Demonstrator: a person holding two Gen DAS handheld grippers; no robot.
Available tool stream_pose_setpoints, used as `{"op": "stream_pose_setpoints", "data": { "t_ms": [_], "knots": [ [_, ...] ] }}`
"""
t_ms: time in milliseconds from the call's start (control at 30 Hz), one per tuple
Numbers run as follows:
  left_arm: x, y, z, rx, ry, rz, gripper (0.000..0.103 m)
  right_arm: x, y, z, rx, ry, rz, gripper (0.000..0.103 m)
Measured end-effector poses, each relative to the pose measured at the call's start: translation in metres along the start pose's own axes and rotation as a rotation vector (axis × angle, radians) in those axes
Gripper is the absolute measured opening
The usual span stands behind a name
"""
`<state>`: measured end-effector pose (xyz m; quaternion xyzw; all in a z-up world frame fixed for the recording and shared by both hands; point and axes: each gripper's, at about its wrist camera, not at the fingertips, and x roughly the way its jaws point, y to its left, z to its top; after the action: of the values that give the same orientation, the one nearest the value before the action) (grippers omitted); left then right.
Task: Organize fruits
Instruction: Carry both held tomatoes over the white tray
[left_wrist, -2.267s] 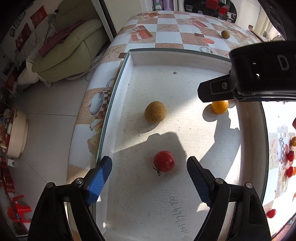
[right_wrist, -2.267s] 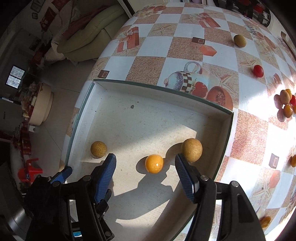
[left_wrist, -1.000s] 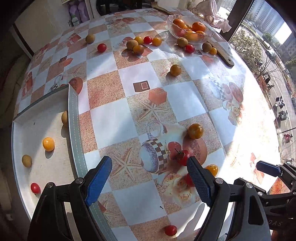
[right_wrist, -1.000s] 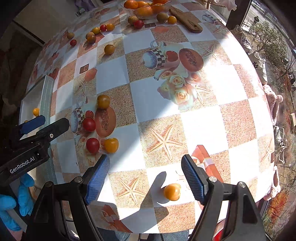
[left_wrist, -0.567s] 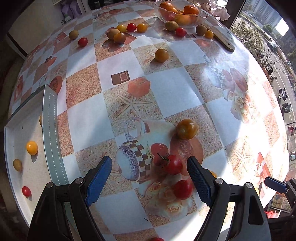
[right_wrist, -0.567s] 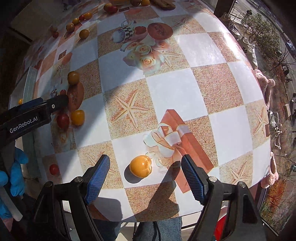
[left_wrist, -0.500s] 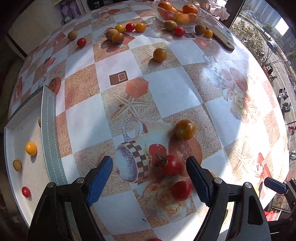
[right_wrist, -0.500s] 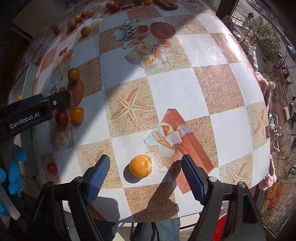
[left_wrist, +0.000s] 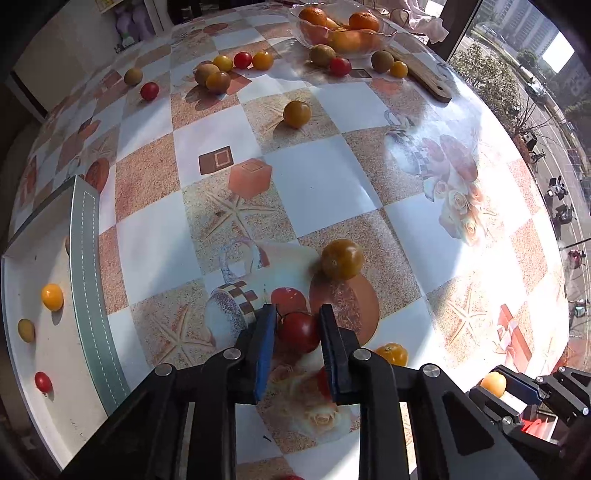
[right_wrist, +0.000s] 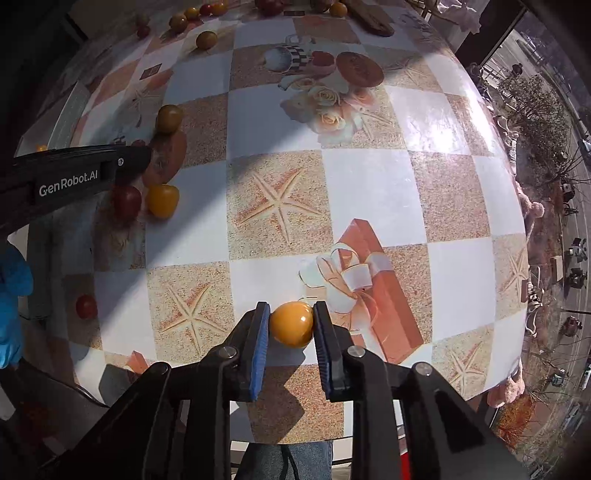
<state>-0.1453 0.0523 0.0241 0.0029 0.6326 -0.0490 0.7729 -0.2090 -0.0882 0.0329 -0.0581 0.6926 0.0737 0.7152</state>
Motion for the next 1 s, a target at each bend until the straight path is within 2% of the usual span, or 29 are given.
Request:
{"op": "stream_pose_setpoints", "data": {
  "t_ms": [200, 400, 800, 1000],
  "knots": [
    [-0.015, 0.019, 0.0, -0.073, -0.03, -0.061, 0.025, -0.006, -0.018, 0.011, 0.092, -0.015, 0.103, 0.026],
    [-0.029, 0.039, 0.001, -0.129, -0.061, -0.066, 0.025, -0.02, -0.021, 0.027, 0.104, -0.046, 0.132, 0.026],
    [-0.056, 0.109, -0.022, -0.232, -0.099, -0.024, 0.025, -0.039, 0.023, 0.07, 0.018, -0.118, 0.176, 0.026],
    [-0.063, 0.138, -0.039, -0.278, -0.109, 0.007, 0.025, -0.047, 0.063, 0.091, -0.075, -0.141, 0.193, 0.026]
  ]
}}
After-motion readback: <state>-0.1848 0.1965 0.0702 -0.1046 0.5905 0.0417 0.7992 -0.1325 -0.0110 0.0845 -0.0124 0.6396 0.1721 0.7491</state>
